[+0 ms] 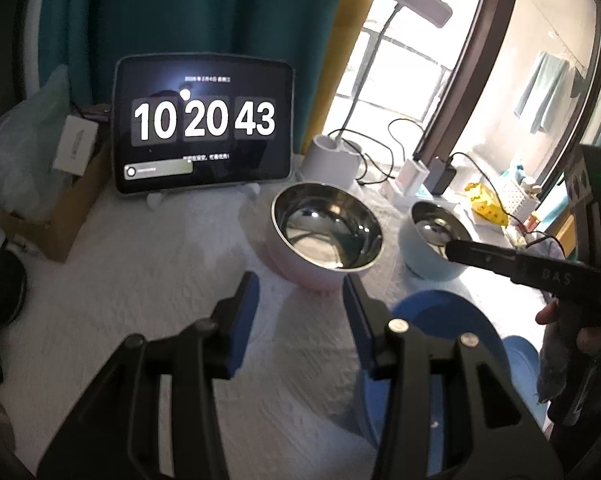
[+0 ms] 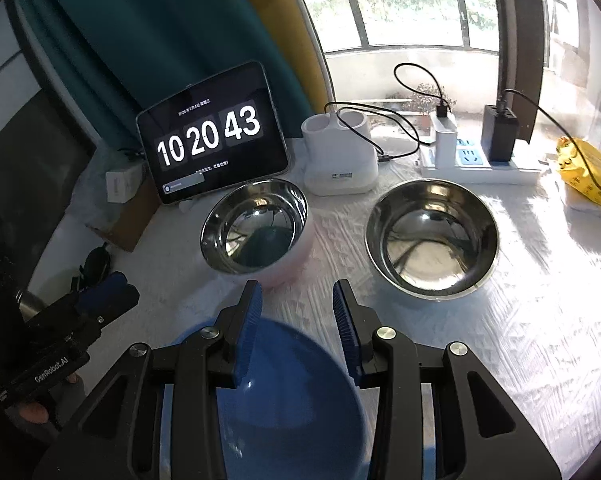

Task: Organize plates and bowls

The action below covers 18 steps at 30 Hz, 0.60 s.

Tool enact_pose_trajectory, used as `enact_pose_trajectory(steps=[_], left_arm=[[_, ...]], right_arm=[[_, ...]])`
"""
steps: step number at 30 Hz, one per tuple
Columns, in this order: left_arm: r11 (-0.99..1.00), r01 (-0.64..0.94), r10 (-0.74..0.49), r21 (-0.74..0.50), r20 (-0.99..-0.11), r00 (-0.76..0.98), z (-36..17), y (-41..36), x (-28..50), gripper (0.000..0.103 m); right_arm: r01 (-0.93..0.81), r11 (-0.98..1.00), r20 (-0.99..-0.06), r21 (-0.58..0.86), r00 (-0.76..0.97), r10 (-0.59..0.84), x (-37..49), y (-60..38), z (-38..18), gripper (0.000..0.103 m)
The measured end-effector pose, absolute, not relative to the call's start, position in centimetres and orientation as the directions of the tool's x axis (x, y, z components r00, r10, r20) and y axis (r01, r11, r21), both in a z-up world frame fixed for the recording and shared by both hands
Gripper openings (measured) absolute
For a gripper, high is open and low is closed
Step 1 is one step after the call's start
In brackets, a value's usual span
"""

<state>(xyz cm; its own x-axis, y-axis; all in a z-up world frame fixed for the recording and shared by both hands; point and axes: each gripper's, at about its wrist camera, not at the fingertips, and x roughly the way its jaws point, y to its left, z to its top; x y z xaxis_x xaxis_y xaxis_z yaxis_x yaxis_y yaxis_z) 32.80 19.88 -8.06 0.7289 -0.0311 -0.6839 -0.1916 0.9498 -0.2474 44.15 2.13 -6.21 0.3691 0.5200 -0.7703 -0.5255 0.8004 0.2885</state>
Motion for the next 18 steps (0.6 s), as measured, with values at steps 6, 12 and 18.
enact_pose_trajectory(steps=[6, 12, 18], left_arm=[[0.944, -0.179, -0.066, -0.278, -0.689, 0.722, -9.4, 21.2, 35.3, 0.045], [0.939, -0.185, -0.076, -0.289, -0.702, 0.708, -11.0, 22.0, 38.2, 0.045], [0.935, -0.193, -0.091, -0.297, -0.728, 0.68, -12.6, 22.0, 40.2, 0.045]], right_arm=[[-0.513, 0.806, -0.782, 0.294, 0.355, 0.512, 46.2, 4.7, -7.5, 0.039], [-0.499, 0.807, -0.799, 0.317, 0.318, 0.51, 48.2, 6.8, -9.3, 0.039], [-0.442, 0.825, -0.83, 0.352, 0.261, 0.493, 50.3, 8.1, -11.6, 0.039]])
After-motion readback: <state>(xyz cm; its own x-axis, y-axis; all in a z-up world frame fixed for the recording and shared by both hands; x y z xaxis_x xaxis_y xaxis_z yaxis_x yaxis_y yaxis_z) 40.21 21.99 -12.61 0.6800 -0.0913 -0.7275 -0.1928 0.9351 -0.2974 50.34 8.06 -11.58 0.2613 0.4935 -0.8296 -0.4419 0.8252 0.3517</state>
